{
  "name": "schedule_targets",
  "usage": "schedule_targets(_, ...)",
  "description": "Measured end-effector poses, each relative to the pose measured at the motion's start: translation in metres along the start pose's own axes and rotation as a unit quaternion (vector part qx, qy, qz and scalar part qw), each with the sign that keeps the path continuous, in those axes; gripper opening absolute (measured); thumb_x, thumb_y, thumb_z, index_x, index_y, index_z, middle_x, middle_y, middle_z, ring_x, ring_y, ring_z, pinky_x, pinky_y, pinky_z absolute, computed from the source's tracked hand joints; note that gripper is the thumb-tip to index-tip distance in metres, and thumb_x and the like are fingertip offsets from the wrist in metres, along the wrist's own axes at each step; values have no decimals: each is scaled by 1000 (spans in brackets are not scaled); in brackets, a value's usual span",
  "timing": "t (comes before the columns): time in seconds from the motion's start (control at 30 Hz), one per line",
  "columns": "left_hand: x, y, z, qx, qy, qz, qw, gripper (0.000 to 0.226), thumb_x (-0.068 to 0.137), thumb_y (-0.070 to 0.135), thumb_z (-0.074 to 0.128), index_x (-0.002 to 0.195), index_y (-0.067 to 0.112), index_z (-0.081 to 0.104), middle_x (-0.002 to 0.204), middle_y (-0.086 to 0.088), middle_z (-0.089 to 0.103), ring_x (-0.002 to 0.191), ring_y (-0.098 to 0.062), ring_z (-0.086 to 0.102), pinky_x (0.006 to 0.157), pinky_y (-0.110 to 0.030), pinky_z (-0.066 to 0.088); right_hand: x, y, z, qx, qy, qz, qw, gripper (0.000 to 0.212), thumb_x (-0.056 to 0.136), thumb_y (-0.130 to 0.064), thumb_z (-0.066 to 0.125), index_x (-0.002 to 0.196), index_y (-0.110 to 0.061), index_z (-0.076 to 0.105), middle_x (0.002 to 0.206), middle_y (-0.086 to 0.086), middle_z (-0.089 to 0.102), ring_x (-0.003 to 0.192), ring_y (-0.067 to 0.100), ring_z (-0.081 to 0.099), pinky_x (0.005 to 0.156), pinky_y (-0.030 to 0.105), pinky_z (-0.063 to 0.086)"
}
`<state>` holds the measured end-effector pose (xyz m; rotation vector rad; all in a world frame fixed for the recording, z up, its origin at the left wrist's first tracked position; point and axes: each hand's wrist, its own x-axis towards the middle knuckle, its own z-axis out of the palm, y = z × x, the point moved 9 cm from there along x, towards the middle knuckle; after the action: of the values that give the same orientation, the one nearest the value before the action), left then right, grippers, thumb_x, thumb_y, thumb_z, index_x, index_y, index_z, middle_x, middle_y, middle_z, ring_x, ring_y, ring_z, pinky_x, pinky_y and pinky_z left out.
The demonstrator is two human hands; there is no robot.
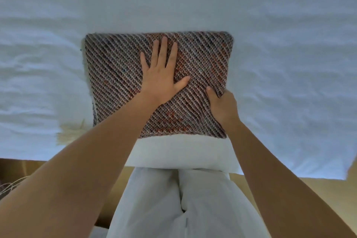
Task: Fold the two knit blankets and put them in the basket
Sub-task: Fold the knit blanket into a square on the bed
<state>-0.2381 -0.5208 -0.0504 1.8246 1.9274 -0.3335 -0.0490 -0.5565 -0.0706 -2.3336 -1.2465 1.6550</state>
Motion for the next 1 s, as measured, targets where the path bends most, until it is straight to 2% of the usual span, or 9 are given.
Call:
schedule_targets(0.13,-28,-7,9,19,9,28,999,81,87,63,28,150,22,-1,159,-9,-4,146,-27,-7,109,-49,-14,-6,-4,-7,-87,105,-64,989,48,90,-47,52,117,-8,48,106,10,64,97,33,61,74,33,44)
schedule_targets(0.23,-38,-25,10,19,7,-1,1000,81,87,64,28,150,23,-2,159,-8,-3,146,-28,-7,109,-49,-14,-15,-23,-21,-109,176,-119,971,68,85,-38,61,139,-8,31,130,16,46,121,33,43,99,44,37)
schedule_targets(0.33,-34,-33,-2,3,25,-13,1000,76,91,58,30,150,22,0,159,-8,-3,146,-29,-7,109,-50,-14,-40,-83,-16,-155,237,-281,917,65,84,-20,56,141,-1,31,140,25,37,131,37,31,110,49,23)
schedule_targets(0.43,-18,-33,-14,-5,56,17,998,66,92,46,21,150,17,8,159,-9,5,146,-30,-1,110,-51,-12,-49,-139,48,-240,172,-429,854,53,87,-21,45,135,2,42,142,26,39,133,41,34,112,49,20)
schedule_targets(0.53,3,-68,-12,10,73,-2,997,67,90,45,13,150,16,7,159,-7,5,146,-25,0,111,-47,-12,-21,-154,106,-305,78,-409,857,61,92,-36,28,145,-6,29,153,16,25,143,30,18,115,39,1)
schedule_targets(0.6,13,-106,-9,-6,100,-46,994,66,93,47,16,150,17,8,159,-8,7,146,-24,2,111,-43,-12,-1,-149,120,-337,85,-392,852,63,93,-41,23,147,-11,21,156,12,18,145,26,11,114,35,-6)
schedule_targets(0.73,21,-128,-5,-21,104,-45,993,69,92,55,19,150,18,11,158,-8,11,146,-26,4,113,-45,-8,4,-142,123,-352,130,-400,836,61,92,-38,30,148,-12,22,155,13,20,144,28,15,113,34,-6)
schedule_targets(0.9,-9,-219,-27,-33,104,-235,966,74,93,61,19,150,16,8,159,-7,4,146,-25,-4,111,-59,-8,-2,-141,112,-345,163,-367,848,62,91,-36,33,148,-13,21,156,13,18,144,29,13,114,41,-5)
schedule_targets(1.0,-56,-204,-27,-38,154,-187,969,66,98,48,22,150,12,5,159,-8,4,146,-26,-1,111,-56,-9,-16,-149,118,-327,184,-347,860,62,92,-32,34,148,-9,20,156,13,17,145,29,10,114,45,-7)
